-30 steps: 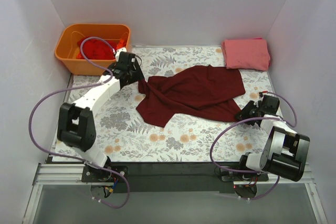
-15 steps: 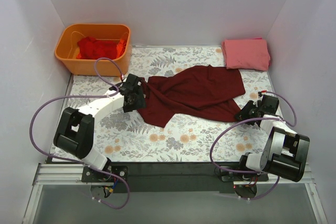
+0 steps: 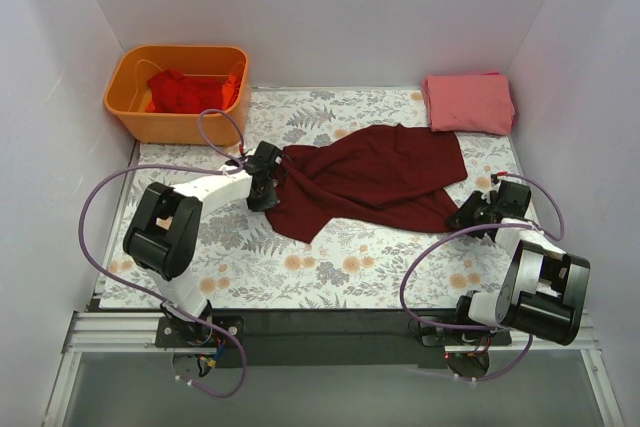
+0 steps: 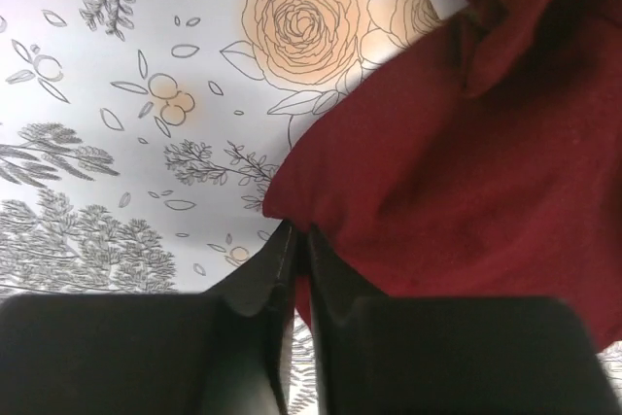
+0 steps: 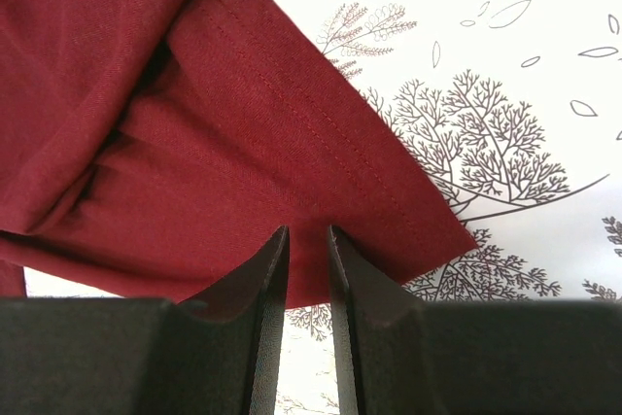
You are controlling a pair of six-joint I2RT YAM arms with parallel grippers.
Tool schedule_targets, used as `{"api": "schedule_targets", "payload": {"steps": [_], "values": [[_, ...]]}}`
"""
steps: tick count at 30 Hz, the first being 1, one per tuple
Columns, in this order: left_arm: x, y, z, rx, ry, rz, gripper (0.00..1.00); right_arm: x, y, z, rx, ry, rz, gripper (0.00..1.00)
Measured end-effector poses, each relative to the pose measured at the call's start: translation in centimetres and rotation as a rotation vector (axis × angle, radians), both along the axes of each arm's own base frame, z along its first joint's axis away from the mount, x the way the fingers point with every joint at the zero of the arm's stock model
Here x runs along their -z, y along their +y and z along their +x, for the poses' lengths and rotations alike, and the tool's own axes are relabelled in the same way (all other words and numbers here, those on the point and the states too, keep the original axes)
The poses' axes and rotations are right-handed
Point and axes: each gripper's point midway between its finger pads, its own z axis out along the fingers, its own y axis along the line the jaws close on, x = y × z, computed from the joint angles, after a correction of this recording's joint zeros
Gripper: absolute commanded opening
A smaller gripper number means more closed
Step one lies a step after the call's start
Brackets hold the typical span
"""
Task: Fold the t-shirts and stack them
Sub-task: Flatten the tshirt out
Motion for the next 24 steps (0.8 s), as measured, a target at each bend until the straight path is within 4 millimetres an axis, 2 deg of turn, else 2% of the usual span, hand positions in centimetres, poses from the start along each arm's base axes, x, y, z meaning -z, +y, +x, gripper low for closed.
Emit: {"api": "schedule_targets", "payload": {"steps": [3,5,9,10,11,12,14,16,18,19,24], "values": [[-0.4,0.1,0.1,-0.011,0.0,0.033,0.0,0.0,0.1,0.1,-0.003,-0.003,0.004,0.3],[-1.1,1.0,-0.3,-0.032,0.014,0.093,0.0,0.0,0.1,0.1,-0.005,-0.004,0.006,0.3],[-4.4,3.3,-1.3,-0.095,0.008,0.2,0.0,0.0,0.1,0.1,-0.007,-0.005,0.007,0.3],[-5.5,3.9,-2.0,-0.109,0.002,0.213,0.04,0.0,0.1,0.2,-0.007,-0.005,0.007,0.3],[-6.5,4.4,-2.5,-0.12,-0.006,0.217,0.21,0.0,0.2,0.2,-0.008,-0.007,0.008,0.3],[-7.7,4.8,-3.3,-0.126,-0.016,0.216,0.33,0.0,0.2,0.2,-0.009,-0.007,0.009,0.3],[-10.0,5.7,-4.6,-0.145,-0.049,0.207,0.49,0.0,0.2,0.2,-0.01,-0.007,0.01,0.3],[-11.3,6.4,-5.9,-0.162,-0.078,0.186,0.59,0.0,0.2,0.2,-0.01,-0.007,0.01,0.3],[-11.7,7.2,-7.5,-0.172,-0.085,0.176,0.66,0.0,0.2,0.2,-0.01,-0.007,0.01,0.3],[-11.2,7.7,-8.8,-0.173,-0.065,0.178,0.66,0.0,0.2,0.2,-0.01,-0.007,0.009,0.3],[-8.3,5.9,-9.1,-0.141,0.007,0.108,0.7,-0.1,0.4,0.2,-0.023,-0.013,-0.001,0.31]]}}
